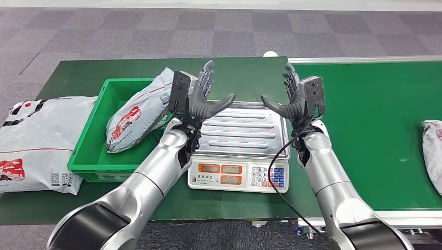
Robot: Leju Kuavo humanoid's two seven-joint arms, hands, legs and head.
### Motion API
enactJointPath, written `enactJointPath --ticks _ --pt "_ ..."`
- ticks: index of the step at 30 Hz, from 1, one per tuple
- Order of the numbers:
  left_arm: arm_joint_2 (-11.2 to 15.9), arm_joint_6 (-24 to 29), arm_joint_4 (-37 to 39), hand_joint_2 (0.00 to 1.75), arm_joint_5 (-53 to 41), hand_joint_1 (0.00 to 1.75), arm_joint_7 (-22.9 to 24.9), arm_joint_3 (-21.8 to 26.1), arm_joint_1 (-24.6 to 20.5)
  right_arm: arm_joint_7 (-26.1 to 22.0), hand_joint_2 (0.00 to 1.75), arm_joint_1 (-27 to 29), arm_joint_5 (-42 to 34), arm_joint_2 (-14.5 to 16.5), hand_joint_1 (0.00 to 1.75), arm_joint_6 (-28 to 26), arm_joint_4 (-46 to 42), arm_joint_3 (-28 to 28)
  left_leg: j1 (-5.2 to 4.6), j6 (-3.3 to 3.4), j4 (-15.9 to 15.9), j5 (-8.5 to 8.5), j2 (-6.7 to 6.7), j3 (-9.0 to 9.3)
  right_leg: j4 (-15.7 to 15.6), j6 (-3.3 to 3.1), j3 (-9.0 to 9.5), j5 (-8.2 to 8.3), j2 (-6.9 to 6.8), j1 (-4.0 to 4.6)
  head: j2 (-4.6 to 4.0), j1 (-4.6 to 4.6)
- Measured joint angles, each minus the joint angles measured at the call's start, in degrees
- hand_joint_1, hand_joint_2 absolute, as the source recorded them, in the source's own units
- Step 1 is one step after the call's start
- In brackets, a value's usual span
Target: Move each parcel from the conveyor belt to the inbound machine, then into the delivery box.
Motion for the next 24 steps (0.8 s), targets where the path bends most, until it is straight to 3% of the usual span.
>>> enactJointPath --ticks 5,24 --pt "0.0 0.3 0.3 1.75 1.0 0.0 -1.1 -2.8 -0.5 -0.8 1.75 0.0 0.1 -0.1 0.0 -0.7 0.8 0.1 0.01 0.0 0.0 0.0 0.04 0.01 0.0 0.0 0.0 0.0 0.04 0.01 0.0 0.01" --pt "0.0 -0.2 3.7 1.75 -0.1 0.0 -0.9 -4.0 -1.0 -1.0 1.75 -0.4 4.9 -0.3 0.0 -2.8 3.7 0.6 0.01 0.0 0.0 0.0 0.03 0.01 0.0 0.0 0.0 0.0 0.03 0.01 0.0 0.01"
